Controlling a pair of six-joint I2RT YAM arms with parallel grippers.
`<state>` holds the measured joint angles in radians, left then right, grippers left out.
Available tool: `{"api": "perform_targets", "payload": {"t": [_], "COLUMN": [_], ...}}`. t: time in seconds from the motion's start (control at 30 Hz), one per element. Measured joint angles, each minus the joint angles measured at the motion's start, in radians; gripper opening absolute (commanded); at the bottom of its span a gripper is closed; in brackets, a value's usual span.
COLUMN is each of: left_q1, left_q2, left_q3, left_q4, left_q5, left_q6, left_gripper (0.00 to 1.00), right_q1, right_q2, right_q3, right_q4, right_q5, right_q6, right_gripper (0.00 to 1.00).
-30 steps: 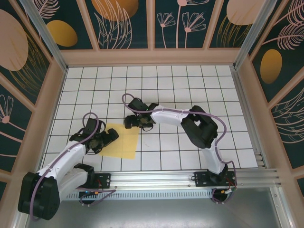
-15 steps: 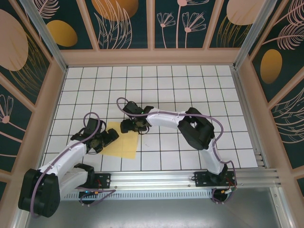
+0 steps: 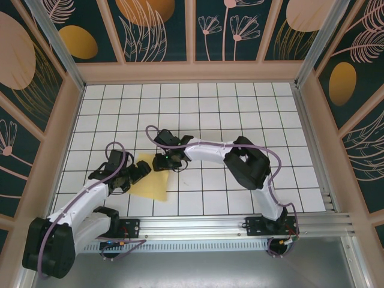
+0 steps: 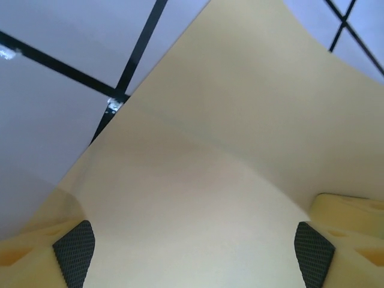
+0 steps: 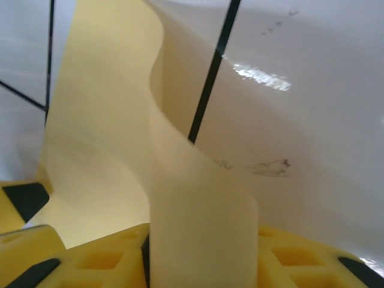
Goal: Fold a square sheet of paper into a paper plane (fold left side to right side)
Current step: Pick up the square sheet of paper from the bottom-center of the table.
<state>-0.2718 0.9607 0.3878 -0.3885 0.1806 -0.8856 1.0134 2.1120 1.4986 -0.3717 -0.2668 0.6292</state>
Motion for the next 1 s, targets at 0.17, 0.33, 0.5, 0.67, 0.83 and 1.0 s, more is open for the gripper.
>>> {"api": "perform_targets", "payload": {"t": [0.17, 0.33, 0.5, 0.67, 0.83, 1.0], "left_q1": [0.0, 0.0, 0.0, 0.0, 0.0, 0.0], "left_q2": [-0.006, 0.017, 0.039, 0.071, 0.132, 0.204], "left_q3": [0.082, 0.216, 0.296, 0.368, 0.462, 0.578], "left_q4": [-0.004, -0.003, 0.034, 0.111, 0.236, 0.348], "left_q5": [-0.006, -0.026, -0.031, 0.009, 0.122, 0.267], "left_q6": [0.006, 0.044, 0.097, 0.154, 0.201, 0.259], "left_gripper": [0.91, 0.94, 0.95, 0.96, 0.97, 0.96], "right_q1": [-0.031, -0.069, -0.136, -0.274, -0.467, -0.656], "right_q2": [-0.052, -0.127, -0.254, -0.422, -0.563, -0.652], "right_q3": [-0.073, -0.158, -0.291, -0.42, -0.479, -0.463], "right_q4": [0.063, 0.13, 0.207, 0.258, 0.271, 0.246], "right_q5": [-0.07, -0.119, -0.178, -0.276, -0.425, -0.565], "right_q6": [-0.002, -0.002, -0.026, -0.092, -0.206, -0.31], "right_gripper": [0.34, 0.33, 0.32, 0.32, 0.32, 0.32]}}
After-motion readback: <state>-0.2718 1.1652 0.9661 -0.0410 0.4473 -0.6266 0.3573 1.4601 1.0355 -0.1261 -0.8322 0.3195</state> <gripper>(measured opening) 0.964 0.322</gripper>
